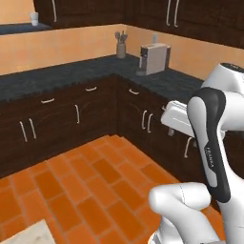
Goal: Take the meat container that has the fish and place it on the second highest rack of the freezer. Then take the vegetable container that has the potato and carrot and place it on the highest rack of the freezer.
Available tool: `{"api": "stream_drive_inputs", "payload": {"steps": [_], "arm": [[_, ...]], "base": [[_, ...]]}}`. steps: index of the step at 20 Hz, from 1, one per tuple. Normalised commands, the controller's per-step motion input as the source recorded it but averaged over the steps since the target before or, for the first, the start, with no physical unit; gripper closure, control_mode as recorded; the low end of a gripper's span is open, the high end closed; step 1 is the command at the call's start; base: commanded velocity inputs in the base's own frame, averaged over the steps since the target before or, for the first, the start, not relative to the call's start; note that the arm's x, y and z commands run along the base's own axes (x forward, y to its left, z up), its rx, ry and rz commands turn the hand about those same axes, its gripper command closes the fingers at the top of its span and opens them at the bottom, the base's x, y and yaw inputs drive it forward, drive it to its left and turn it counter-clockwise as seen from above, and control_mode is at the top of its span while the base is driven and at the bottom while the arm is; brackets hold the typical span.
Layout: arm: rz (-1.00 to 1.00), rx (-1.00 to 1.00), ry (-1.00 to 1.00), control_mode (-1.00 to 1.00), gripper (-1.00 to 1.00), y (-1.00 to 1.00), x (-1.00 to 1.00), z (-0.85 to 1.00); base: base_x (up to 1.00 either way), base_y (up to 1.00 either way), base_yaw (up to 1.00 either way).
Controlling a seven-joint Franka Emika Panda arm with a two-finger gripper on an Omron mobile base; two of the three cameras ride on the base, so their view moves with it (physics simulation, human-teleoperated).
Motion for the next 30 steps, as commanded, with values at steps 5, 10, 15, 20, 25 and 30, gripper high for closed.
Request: {"api": "stream_drive_inputs", "payload": {"steps": [5,10,15,20,25,30], "arm": [[0.00,0.00,0.00,1.00,-1.00,0.00,0.00,0.00],[0.00,0.00,0.00,1.00,-1.00,0.00,0.00,0.00],[0.00,0.00,0.00,1.00,-1.00,0.00,0.00,0.00],[0.00,0.00,0.00,1.00,-1.00,0.00,0.00,0.00],[0.00,0.00,0.00,1.00,-1.00,0.00,0.00,0.00],[0.00,0.00,0.00,1.00,-1.00,0.00,0.00,0.00]], "base": [[0.86,0.09,-0.52],[0.96,0.09,-0.48],[1.00,0.09,-0.41],[0.73,0.15,-0.57],[0.45,0.36,-0.67],[0.51,0.71,-0.64]]}}
